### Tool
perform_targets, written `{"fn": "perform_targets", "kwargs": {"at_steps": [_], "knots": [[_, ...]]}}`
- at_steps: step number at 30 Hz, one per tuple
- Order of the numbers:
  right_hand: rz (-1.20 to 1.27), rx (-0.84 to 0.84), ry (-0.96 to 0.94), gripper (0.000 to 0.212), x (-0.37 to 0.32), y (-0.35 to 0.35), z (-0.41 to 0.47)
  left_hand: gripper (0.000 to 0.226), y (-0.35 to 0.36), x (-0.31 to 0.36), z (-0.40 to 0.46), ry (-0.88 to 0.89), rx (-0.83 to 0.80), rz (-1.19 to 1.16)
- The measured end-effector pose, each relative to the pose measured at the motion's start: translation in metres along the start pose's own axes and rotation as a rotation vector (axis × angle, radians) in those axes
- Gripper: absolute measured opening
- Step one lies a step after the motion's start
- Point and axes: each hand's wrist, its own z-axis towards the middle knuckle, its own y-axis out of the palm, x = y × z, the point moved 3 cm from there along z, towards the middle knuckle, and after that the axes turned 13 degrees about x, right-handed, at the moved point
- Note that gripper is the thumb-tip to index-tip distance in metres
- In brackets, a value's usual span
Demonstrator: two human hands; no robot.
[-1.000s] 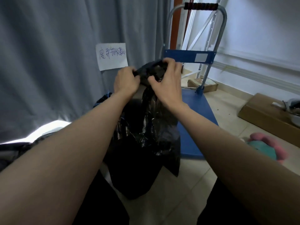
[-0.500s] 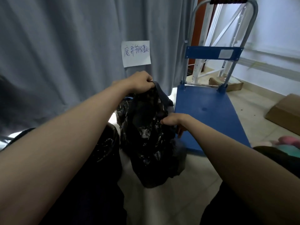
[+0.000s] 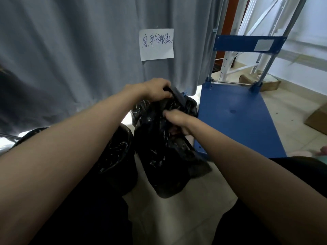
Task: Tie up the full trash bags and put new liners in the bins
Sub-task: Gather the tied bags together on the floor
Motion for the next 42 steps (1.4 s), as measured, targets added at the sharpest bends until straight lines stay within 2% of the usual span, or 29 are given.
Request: {"fn": "perform_targets", "kwargs": {"at_steps": [3, 4, 6, 8, 10, 12, 14, 16, 17, 19, 21, 24, 26, 27, 29, 31, 32, 35, 36, 39, 42], "knots": [[0.580, 0.081, 0.127, 0.022, -0.017, -0.013, 0.005, 0.017, -0.018, -0.008, 0.005, -0.027, 0.187, -0.070], [0.686, 0.113, 0.160, 0.022, -0.018, -0.020, 0.008, 0.021, -0.024, -0.012, 0.005, -0.039, 0.239, -0.101], [0.709, 0.123, 0.199, 0.021, -0.010, -0.029, 0.012, 0.029, -0.031, -0.019, 0.004, -0.062, 0.295, -0.142], [0.577, 0.108, 0.246, 0.025, 0.004, -0.032, 0.014, 0.036, -0.031, -0.026, 0.001, -0.079, 0.274, -0.104], [0.288, 0.135, 0.241, 0.031, 0.019, -0.034, 0.016, 0.041, -0.024, -0.031, -0.004, -0.081, 0.191, 0.019], [-0.030, 0.153, 0.183, 0.034, 0.027, -0.036, 0.018, 0.042, -0.013, -0.033, -0.009, -0.061, 0.089, 0.131], [-0.332, 0.176, 0.085, 0.028, 0.029, -0.036, 0.018, 0.034, -0.001, -0.034, -0.015, -0.033, -0.009, 0.200], [-0.560, 0.330, -0.056, 0.022, 0.023, -0.039, 0.014, 0.023, 0.011, -0.035, -0.021, -0.005, -0.090, 0.233], [-0.581, 0.446, -0.105, 0.023, 0.018, -0.043, 0.013, 0.021, 0.017, -0.034, -0.023, 0.015, -0.117, 0.252], [-0.474, 0.630, -0.168, 0.025, 0.010, -0.051, 0.011, 0.019, 0.028, -0.034, -0.025, 0.047, -0.168, 0.285], [-0.399, 0.668, -0.193, 0.015, 0.005, -0.057, 0.015, 0.016, 0.040, -0.032, -0.029, 0.061, -0.230, 0.280], [-0.374, 0.567, -0.160, 0.022, 0.007, -0.057, 0.021, 0.022, 0.062, -0.030, -0.040, 0.074, -0.329, 0.242], [-0.338, 0.476, -0.151, 0.037, 0.011, -0.053, 0.021, 0.009, 0.079, -0.028, -0.053, 0.074, -0.382, 0.254], [-0.348, 0.437, -0.155, 0.047, 0.012, -0.051, 0.018, 0.014, 0.089, -0.027, -0.058, 0.063, -0.411, 0.259], [-0.500, 0.400, -0.221, 0.058, 0.011, -0.048, 0.012, 0.028, 0.107, -0.024, -0.068, 0.030, -0.461, 0.259], [-0.773, 0.371, -0.329, 0.051, 0.006, -0.046, 0.002, 0.033, 0.124, -0.021, -0.073, 0.009, -0.469, 0.240], [-0.876, 0.283, -0.324, 0.045, 0.006, -0.044, -0.003, 0.033, 0.133, -0.021, -0.075, -0.001, -0.469, 0.230], [-0.965, -0.180, -0.018, 0.041, 0.028, -0.026, -0.021, 0.031, 0.156, -0.027, -0.082, -0.055, -0.513, 0.244], [-1.036, -0.285, 0.025, 0.042, 0.037, -0.018, -0.026, 0.031, 0.163, -0.032, -0.085, -0.070, -0.555, 0.255], [-1.269, -0.464, -0.039, 0.046, 0.071, 0.005, -0.032, 0.034, 0.173, -0.043, -0.089, -0.114, -0.674, 0.285], [-1.428, -0.498, -0.075, 0.047, 0.102, 0.014, -0.026, 0.033, 0.154, -0.047, -0.073, -0.130, -0.532, 0.168]]}}
